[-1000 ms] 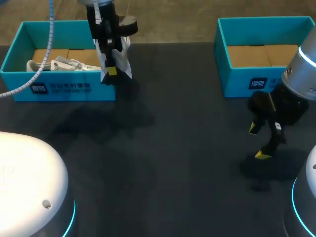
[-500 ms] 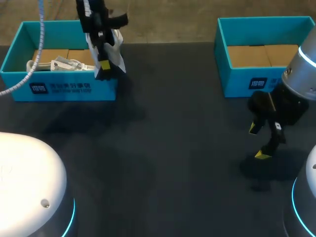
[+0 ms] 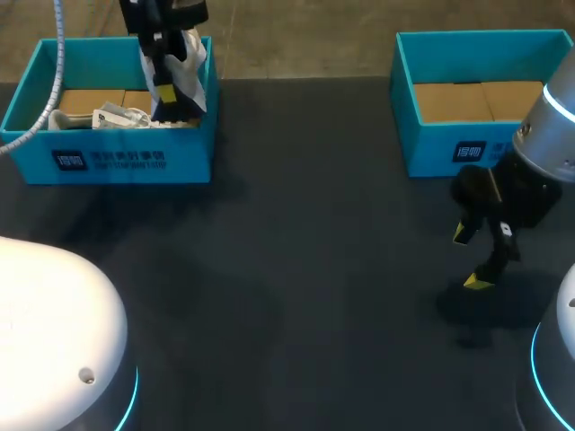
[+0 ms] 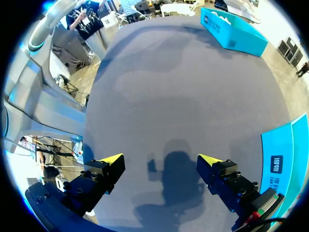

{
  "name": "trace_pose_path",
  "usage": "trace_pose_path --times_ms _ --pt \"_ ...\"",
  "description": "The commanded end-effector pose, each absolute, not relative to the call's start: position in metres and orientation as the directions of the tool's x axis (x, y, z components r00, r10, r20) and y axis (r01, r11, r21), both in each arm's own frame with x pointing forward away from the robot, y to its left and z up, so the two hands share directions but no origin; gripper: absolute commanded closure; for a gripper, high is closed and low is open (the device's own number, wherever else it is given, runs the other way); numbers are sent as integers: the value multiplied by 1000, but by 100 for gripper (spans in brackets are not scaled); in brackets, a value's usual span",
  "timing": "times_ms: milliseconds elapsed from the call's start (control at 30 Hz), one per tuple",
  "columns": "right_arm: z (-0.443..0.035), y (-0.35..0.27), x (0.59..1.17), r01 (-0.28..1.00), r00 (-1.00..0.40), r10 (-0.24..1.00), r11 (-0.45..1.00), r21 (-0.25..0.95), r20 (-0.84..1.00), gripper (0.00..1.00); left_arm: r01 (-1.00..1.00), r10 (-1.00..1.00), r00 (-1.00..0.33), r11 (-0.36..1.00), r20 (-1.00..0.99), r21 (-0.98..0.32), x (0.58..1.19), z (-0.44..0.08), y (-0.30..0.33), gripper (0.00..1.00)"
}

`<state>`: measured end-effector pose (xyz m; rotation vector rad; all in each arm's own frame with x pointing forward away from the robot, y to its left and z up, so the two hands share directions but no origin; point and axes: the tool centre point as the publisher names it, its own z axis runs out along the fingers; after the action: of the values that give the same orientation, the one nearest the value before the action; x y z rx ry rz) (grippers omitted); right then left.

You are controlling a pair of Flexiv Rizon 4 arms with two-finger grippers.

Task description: Take the shoe out of the shoebox, open the shoe tongue, remove and reinsert the insole, then place the shoe into the shoebox

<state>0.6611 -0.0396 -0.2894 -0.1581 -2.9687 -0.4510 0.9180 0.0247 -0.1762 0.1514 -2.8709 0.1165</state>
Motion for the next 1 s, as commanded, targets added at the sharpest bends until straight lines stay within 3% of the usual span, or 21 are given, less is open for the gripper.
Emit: trace_pose_path --times_ms 33,233,1000 --pt "-290 -39 661 124 -985 84 950 286 148 0 -85 -63 -959 994 275 -68 932 -167 40 100" --pt "-290 -39 661 124 -985 84 950 286 148 0 2 11 -970 999 241 -37 948 -164 60 100" --pt "-290 -39 661 124 -985 84 950 286 148 0 3 12 -974 999 228 -39 1022 -156 134 100"
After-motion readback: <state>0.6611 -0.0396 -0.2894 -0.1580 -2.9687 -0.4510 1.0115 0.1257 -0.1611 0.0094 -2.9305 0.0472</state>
